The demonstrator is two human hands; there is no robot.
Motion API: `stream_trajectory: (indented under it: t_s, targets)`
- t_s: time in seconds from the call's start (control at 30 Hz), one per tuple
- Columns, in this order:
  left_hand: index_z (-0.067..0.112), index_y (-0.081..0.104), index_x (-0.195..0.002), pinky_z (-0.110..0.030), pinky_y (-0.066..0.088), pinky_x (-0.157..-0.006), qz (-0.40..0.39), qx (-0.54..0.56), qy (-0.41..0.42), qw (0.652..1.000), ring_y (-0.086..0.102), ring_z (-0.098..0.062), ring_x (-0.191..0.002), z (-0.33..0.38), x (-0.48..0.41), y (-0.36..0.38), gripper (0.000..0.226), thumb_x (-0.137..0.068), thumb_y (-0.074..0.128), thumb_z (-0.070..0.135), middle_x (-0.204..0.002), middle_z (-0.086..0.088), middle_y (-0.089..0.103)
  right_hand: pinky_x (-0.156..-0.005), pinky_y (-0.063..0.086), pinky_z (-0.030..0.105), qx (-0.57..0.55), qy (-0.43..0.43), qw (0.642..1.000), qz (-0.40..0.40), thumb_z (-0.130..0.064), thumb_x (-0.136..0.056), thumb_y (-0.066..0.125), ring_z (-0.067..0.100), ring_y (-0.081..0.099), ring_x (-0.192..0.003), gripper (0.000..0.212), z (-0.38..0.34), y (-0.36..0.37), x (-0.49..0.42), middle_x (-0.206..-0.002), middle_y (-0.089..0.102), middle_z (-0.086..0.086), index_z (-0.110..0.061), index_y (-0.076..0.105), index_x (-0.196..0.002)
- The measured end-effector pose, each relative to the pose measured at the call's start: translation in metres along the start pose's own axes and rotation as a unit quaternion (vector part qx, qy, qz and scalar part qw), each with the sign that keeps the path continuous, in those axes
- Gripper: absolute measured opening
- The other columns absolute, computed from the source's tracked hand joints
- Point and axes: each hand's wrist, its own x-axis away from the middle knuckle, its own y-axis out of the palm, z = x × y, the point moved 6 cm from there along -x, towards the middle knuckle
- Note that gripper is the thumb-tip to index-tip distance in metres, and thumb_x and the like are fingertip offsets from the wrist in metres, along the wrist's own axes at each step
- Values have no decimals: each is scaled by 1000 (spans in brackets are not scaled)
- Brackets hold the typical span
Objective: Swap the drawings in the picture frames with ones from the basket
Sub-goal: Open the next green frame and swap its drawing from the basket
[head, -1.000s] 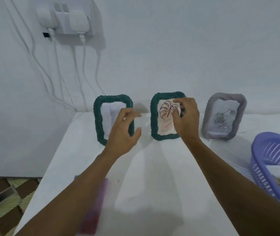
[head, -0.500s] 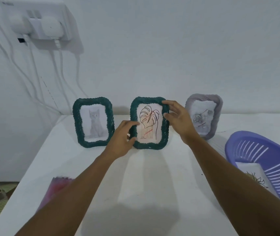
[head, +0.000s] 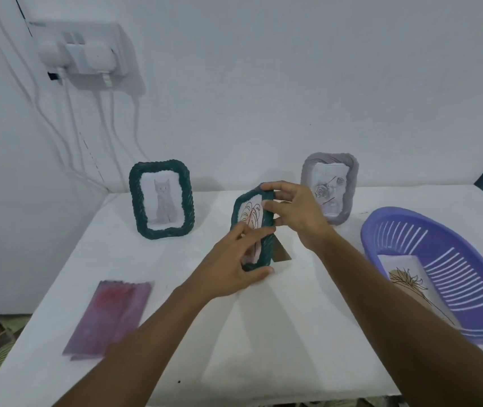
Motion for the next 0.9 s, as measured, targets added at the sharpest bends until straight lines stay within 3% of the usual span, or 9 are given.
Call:
stream_trajectory:
  t_s: [0.13, 0.2, 0.3, 0.43, 0.53, 0.6, 0.67, 0.73, 0.9]
  targets:
    - [39, 34, -142, -21, 47, -90, -14, -30, -14, 999, 47, -11, -110, 6, 10, 2, 69, -83, 70, 37, -130, 8, 44, -71, 60, 43, 6, 14, 999, -46, -6, -90, 61, 29, 68, -99, 28, 1, 8, 15, -107, 71, 9, -25, 69, -109]
    - [36, 42, -136, -20, 52, -82, 15, 7, -26, 1000, 51, -12, -95, 7, 14, -4, 65, -80, 73, 31, -117, 9, 49, -79, 59, 39, -16, 5, 997, -71, -8, -91, 59, 25, 69, -97, 32, -1, 9, 21, -106, 71, 9, -27, 67, -116]
    - [34, 46, -131, -26, 59, -76, 55, 115, -79, 989, 60, -14, -95, 2, 21, -14, 64, -78, 77, 19, -115, 10, 52, -90, 53, 30, 60, -34, 996, -48, -18, -92, 61, 10, 64, -106, 33, 3, -3, 29, -112, 70, -5, -36, 64, -119]
    - [40, 46, -129, -35, 60, -77, 60, 316, -130, 938, 63, -16, -100, -9, 34, -11, 66, -82, 73, 5, -118, 8, 53, -99, 39, 24, 207, -51, 975, -54, -21, -90, 64, 4, 49, -120, 31, 34, -16, 42, -130, 55, -15, -38, 67, -115]
    - [39, 46, -130, -38, 60, -78, 56, 398, -152, 903, 65, -20, -102, -17, 46, -1, 68, -82, 71, -2, -125, 0, 52, -105, 36, 28, 216, -22, 975, -40, -26, -86, 69, 8, 41, -127, 30, 63, -25, 60, -140, 42, -10, -42, 66, -112]
    - [39, 43, -131, -32, 58, -76, 37, 419, -173, 891, 66, -19, -102, -22, 55, 9, 71, -82, 71, -3, -132, 3, 49, -105, 43, 38, 158, 13, 986, -42, -25, -84, 73, 15, 47, -125, 33, 80, -27, 74, -141, 42, -8, -43, 66, -111]
    - [41, 36, -138, -28, 57, -80, 7, 349, -196, 916, 68, -14, -97, -30, 63, 20, 78, -81, 75, 4, -138, 8, 47, -101, 48, 39, 133, 26, 990, -43, -20, -83, 74, 17, 53, -118, 37, 92, -26, 87, -135, 48, -11, -40, 66, -112]
    - [39, 29, -146, -28, 54, -88, -14, 216, -194, 957, 66, -12, -96, -38, 71, 28, 88, -78, 79, 16, -136, 10, 49, -99, 50, 38, 186, -4, 982, -27, -18, -82, 74, 16, 53, -115, 41, 98, -25, 98, -130, 52, -11, -36, 63, -117]
    - [32, 25, -149, -32, 29, -103, -39, 20, -159, 986, 33, -5, -117, -43, 88, 38, 90, -76, 74, 49, -127, 16, 43, -102, 38, 38, 387, -94, 917, -4, -34, -83, 71, 19, 47, -119, 47, 100, -23, 117, -128, 59, -3, -28, 57, -128]
